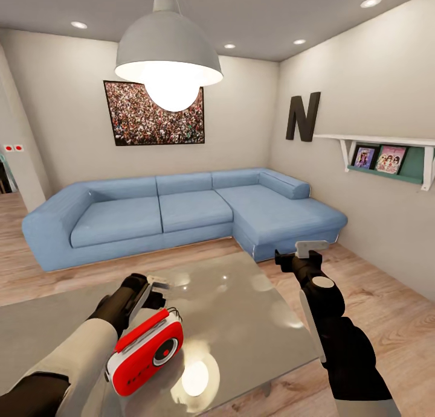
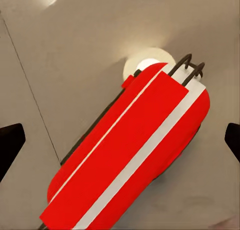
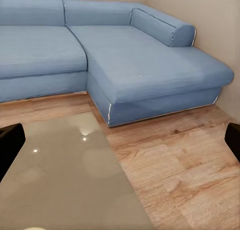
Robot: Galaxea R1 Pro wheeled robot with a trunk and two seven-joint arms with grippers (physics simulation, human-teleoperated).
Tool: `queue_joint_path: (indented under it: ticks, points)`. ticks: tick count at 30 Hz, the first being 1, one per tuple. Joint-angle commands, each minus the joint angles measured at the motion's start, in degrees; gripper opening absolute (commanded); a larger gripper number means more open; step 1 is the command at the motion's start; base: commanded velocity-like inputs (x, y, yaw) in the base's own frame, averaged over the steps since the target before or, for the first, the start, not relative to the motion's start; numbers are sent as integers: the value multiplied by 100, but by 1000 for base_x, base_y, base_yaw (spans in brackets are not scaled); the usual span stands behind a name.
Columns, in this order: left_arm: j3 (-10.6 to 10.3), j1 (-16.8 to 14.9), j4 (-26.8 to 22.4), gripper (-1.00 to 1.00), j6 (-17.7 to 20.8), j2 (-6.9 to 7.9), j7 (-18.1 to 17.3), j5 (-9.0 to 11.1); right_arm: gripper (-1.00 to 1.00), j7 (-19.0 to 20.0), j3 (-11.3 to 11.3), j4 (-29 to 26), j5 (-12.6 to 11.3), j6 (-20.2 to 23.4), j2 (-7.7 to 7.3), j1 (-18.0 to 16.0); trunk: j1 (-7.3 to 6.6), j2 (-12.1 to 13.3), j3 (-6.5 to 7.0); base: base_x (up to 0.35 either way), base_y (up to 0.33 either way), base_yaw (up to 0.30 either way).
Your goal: Turn on the radio receiver that's on the table in the living room.
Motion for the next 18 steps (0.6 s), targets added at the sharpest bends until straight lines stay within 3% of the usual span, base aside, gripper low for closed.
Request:
queue_joint_path:
  ticks: [1, 10, 18]
  points:
    - [7, 0, -12, 100, 3, 29, -2, 2, 100, 1, 0, 0, 0, 0, 0, 0, 0, 0, 0, 0, 0, 0]
    - [23, 0, -69, 100, 0, 182, -13, 19, 100, 0, 0, 1, -5, 0, 0, 0, 0, 0, 0, 0, 0, 0]
    - [15, 0, -14, 100, -7, 203, -12, 34, 100, 1, 0, 1, -2, 0, 0, 0, 0, 0, 0, 0, 0, 0]
